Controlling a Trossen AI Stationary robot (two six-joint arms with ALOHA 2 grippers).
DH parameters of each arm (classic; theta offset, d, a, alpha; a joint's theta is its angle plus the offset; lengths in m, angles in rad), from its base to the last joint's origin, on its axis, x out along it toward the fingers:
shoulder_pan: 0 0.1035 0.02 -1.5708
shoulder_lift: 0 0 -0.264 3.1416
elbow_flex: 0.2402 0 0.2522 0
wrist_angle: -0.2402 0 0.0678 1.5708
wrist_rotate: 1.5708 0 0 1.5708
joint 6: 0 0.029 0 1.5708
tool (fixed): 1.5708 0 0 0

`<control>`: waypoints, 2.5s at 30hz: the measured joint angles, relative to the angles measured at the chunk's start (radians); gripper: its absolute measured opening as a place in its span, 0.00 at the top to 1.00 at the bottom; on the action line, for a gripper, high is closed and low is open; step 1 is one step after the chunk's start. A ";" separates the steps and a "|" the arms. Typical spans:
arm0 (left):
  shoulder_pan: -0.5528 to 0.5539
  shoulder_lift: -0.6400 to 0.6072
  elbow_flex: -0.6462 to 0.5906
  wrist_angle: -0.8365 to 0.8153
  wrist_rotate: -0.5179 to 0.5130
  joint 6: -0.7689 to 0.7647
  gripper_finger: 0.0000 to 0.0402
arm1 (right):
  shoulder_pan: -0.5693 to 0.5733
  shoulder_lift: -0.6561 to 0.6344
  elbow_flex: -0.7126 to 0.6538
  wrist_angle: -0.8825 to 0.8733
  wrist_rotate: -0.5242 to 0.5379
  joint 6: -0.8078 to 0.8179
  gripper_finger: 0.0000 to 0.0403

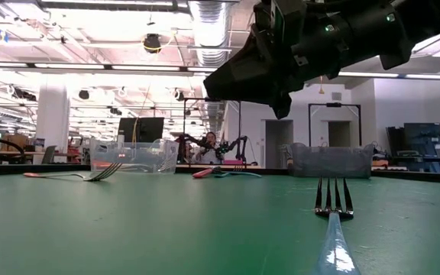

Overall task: Sort silverware by color (type)
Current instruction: Put the blue fork into the black bin

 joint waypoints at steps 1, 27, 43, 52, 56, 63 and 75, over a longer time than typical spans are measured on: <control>0.001 -0.005 0.013 0.019 -0.052 0.000 0.58 | -0.003 0.000 0.000 0.002 0.003 0.003 0.75; 0.392 -0.398 -0.279 0.575 -0.807 -0.008 0.60 | -0.425 -0.196 0.118 -0.625 -0.071 0.009 0.74; 1.018 -0.422 -0.433 1.133 -0.445 0.376 0.65 | -0.764 0.064 0.379 -0.962 -0.294 -0.296 0.70; 1.099 -0.421 -0.433 1.126 -0.603 0.437 0.65 | -0.810 0.218 0.567 -1.140 -0.388 -0.378 0.69; 1.142 -0.397 -0.433 1.127 -0.603 0.432 0.65 | -0.794 0.262 0.612 -1.208 -0.415 -0.400 0.69; 1.235 -0.286 -0.432 1.183 -0.567 0.387 0.65 | -0.786 0.304 0.632 -1.215 -0.427 -0.436 0.70; 1.181 -0.058 -0.432 1.164 -0.438 0.033 0.65 | -0.743 0.257 0.625 -1.329 -0.411 -0.503 0.90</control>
